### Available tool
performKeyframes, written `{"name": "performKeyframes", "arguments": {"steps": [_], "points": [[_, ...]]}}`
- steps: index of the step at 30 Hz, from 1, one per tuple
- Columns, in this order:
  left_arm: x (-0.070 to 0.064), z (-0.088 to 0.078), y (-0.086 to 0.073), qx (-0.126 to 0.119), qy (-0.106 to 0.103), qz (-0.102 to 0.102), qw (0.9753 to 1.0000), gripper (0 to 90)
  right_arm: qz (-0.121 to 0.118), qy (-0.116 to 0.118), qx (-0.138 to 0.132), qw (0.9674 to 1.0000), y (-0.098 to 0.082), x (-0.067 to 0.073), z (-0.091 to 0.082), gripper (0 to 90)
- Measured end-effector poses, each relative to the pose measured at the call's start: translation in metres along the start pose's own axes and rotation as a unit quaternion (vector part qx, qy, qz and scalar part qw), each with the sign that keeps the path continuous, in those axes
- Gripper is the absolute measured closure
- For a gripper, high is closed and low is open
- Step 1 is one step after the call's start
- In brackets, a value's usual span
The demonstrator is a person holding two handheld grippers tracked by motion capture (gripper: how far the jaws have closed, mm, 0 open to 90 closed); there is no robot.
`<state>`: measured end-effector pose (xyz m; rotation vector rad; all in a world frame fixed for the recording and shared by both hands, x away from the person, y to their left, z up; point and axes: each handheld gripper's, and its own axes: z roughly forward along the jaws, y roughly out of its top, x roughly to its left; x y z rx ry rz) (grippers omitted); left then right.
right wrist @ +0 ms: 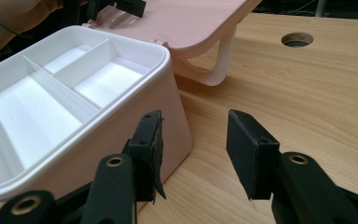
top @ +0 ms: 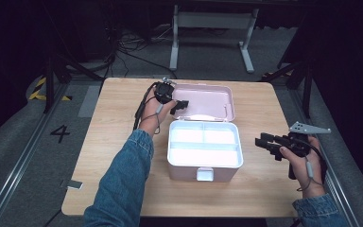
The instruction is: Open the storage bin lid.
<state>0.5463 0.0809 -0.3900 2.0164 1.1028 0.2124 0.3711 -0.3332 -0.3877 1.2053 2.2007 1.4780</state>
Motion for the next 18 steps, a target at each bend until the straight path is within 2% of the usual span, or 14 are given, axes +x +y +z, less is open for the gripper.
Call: {"name": "performKeyframes", "arguments": {"steps": [6,7,12,16,18], "points": [[0.0,0.001,0.0,0.013,0.012,-0.015,0.9997,27.0,0.001,-0.001,0.0,1.0,0.0,-0.001,0.0,56.4],[0.0,0.001,0.0,0.016,0.021,-0.009,0.9996,27.5,0.001,0.001,0.001,1.0,0.0,0.0,0.001,56.3],[0.0,-0.002,0.001,0.014,0.029,-0.006,0.9995,31.6,0.001,0.001,0.001,1.0,0.0,-0.001,0.001,56.1],[0.0,-0.007,0.001,0.004,0.038,0.011,0.9992,34.8,0.003,0.0,-0.002,1.0,0.002,-0.002,0.001,55.9],[-0.001,-0.014,0.003,-0.014,0.04,0.022,0.9989,34.8,0.002,0.002,-0.004,1.0,0.004,-0.002,0.002,55.7]]}}
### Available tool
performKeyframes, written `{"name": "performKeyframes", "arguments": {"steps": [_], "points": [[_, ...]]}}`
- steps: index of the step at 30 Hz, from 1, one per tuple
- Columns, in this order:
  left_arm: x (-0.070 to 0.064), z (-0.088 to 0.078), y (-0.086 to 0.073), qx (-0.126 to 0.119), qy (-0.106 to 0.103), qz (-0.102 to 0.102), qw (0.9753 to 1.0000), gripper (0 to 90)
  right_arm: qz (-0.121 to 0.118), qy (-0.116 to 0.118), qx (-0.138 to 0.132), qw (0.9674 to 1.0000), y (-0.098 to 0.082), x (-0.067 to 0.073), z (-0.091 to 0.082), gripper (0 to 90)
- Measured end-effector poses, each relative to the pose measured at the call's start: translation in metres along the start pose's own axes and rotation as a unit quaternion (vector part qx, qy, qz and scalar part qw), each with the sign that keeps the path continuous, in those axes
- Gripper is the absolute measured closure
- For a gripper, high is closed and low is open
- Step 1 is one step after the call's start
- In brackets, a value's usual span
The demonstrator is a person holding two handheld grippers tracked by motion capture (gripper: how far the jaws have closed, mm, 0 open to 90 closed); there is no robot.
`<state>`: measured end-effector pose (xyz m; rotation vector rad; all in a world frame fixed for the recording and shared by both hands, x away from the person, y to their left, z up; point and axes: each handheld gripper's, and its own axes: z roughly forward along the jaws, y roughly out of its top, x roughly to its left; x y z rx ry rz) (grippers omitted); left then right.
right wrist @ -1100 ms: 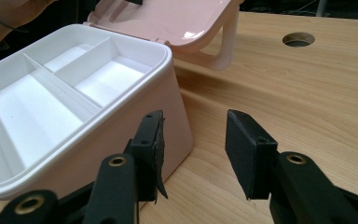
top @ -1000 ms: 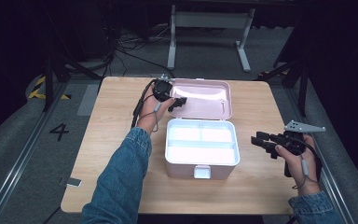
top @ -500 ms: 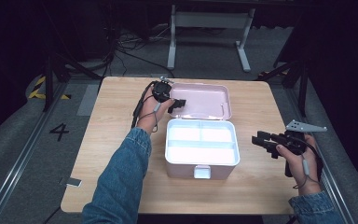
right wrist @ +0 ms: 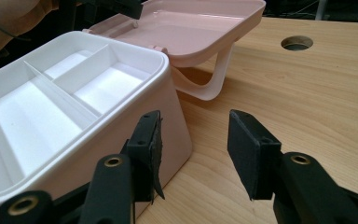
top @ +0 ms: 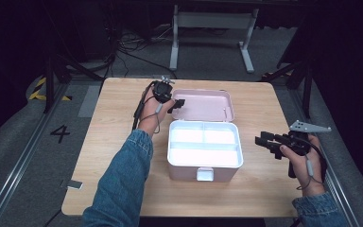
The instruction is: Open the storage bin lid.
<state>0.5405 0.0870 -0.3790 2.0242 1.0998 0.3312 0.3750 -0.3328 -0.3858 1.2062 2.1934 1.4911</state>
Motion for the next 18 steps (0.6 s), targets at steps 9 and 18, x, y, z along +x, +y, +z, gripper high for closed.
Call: {"name": "performKeyframes", "arguments": {"steps": [9,18], "points": [[-0.01,-0.042,0.009,-0.053,-0.01,0.031,0.9981,34.8,-0.003,0.012,-0.002,0.9999,0.009,0.0,0.009,54.6],[-0.031,-0.094,0.007,-0.076,-0.024,0.068,0.9946,34.8,-0.009,0.019,-0.012,0.9997,0.024,-0.002,0.015,53.4]]}}
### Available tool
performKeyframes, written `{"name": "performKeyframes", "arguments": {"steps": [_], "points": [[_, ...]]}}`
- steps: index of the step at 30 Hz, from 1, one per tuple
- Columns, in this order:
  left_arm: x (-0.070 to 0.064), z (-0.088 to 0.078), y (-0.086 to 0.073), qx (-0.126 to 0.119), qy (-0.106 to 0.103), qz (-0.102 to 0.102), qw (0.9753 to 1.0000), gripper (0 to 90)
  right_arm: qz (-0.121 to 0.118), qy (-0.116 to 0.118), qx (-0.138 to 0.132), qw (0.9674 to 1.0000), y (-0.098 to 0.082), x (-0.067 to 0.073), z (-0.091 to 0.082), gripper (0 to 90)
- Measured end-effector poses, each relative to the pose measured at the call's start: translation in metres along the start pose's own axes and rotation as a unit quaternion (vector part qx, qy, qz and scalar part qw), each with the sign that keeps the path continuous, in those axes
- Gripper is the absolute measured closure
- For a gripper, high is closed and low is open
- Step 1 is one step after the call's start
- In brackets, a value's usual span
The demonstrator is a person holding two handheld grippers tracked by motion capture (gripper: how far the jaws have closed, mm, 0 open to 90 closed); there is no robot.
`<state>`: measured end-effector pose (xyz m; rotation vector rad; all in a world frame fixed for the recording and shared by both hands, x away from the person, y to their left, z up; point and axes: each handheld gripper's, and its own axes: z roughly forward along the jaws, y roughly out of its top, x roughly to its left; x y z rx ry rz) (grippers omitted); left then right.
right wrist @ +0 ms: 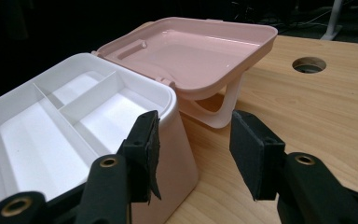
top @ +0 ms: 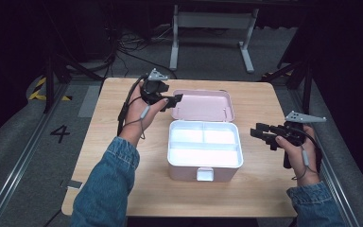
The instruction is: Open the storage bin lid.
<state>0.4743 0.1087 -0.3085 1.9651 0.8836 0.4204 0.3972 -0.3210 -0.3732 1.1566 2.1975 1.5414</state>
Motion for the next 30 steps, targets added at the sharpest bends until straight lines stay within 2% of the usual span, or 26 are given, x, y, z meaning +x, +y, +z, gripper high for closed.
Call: {"name": "performKeyframes", "arguments": {"steps": [1,2,9,14,19,26,30], "points": [[-0.002,-0.007,0.0,-0.003,-0.002,0.007,1.0,34.7,0.001,0.002,0.0,1.0,0.001,0.0,0.001,53.3],[-0.002,-0.007,0.0,-0.003,-0.002,0.007,1.0,34.7,0.001,0.002,0.0,1.0,0.001,0.0,0.001,53.3],[-0.01,-0.046,-0.007,-0.01,-0.003,0.021,0.9997,34.7,-0.005,0.0,0.009,0.9999,0.008,-0.002,0.006,50.7],[-0.005,-0.063,-0.016,-0.002,0.006,0.018,0.9998,34.4,0.001,-0.003,0.028,0.9996,0.009,-0.005,0.001,48.2],[-0.007,-0.084,-0.026,0.01,0.015,0.03,0.9994,34.3,0.006,-0.013,0.033,0.9993,0.007,-0.009,-0.007,47.6],[-0.007,-0.107,-0.053,0.039,0.042,0.021,0.9981,34.0,0.009,-0.026,0.043,0.9987,0.004,-0.012,-0.014,46.8],[-0.002,-0.109,-0.069,0.05,0.046,0.006,0.9977,34.0,0.011,-0.031,0.048,0.9983,0.004,-0.013,-0.017,46.3]]}}
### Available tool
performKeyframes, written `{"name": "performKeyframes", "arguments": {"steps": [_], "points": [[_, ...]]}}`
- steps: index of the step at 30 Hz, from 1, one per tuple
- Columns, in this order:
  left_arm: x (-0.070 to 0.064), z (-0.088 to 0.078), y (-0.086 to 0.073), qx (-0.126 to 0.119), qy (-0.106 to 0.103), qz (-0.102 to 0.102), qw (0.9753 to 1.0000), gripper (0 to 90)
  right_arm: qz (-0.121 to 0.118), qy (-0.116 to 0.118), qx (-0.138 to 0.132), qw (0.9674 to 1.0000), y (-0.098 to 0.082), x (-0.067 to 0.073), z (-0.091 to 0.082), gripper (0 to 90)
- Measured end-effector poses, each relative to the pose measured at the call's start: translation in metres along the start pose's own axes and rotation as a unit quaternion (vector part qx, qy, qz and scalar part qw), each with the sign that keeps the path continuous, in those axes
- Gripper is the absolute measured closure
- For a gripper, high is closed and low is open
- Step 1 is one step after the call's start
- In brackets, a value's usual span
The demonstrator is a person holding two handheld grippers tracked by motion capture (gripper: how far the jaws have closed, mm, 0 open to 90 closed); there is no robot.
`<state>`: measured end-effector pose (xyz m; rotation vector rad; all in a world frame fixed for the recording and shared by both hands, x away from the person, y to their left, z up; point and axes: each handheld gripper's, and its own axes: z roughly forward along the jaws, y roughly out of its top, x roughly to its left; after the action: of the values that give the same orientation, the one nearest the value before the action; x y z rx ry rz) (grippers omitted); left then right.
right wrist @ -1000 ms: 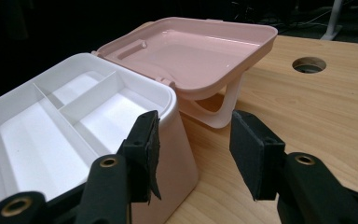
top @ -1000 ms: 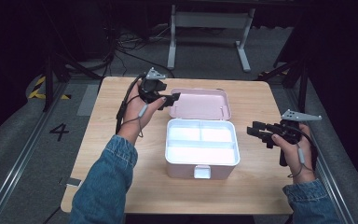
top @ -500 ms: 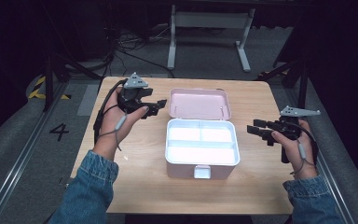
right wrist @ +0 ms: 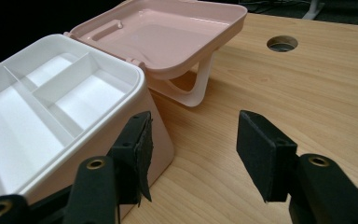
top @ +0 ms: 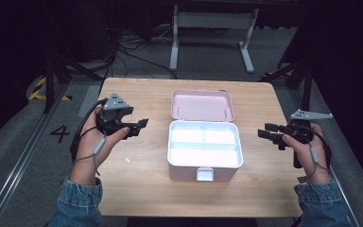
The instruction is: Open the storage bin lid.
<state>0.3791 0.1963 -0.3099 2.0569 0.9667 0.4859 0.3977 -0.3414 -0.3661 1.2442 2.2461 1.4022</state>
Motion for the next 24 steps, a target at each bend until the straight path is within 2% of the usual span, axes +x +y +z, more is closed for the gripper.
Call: {"name": "performKeyframes", "arguments": {"steps": [2,7,10,13,16,20,23,24], "points": [[0.003,-0.001,-0.008,0.011,0.009,-0.002,0.9999,34.0,-0.002,-0.003,0.001,1.0,-0.001,-0.001,-0.001,46.0],[0.007,-0.005,-0.026,0.017,0.011,-0.017,0.9996,34.0,-0.004,-0.01,0.007,0.9999,-0.003,-0.002,-0.003,45.5],[0.01,-0.004,-0.033,0.037,0.015,-0.024,0.9989,34.0,-0.004,-0.014,0.01,0.9999,-0.004,-0.003,-0.005,45.2],[0.009,-0.003,-0.039,0.046,0.028,-0.022,0.9983,34.0,-0.004,-0.016,0.011,0.9998,-0.005,-0.004,-0.007,44.9],[0.007,0.0,-0.044,0.064,0.027,-0.021,0.9974,33.5,-0.002,-0.019,0.013,0.9997,-0.006,-0.006,-0.008,44.3],[0.006,0.006,-0.052,0.097,0.025,-0.035,0.9943,33.3,-0.004,-0.026,0.02,0.9994,-0.008,-0.007,-0.007,43.7],[0.009,0.012,-0.058,0.121,0.025,-0.038,0.9916,33.1,-0.003,-0.026,0.022,0.9994,-0.009,-0.007,-0.007,43.7],[0.011,0.016,-0.06,0.133,0.027,-0.032,0.9903,33.0,-0.002,-0.026,0.023,0.9994,-0.009,-0.007,-0.007,43.6]]}}
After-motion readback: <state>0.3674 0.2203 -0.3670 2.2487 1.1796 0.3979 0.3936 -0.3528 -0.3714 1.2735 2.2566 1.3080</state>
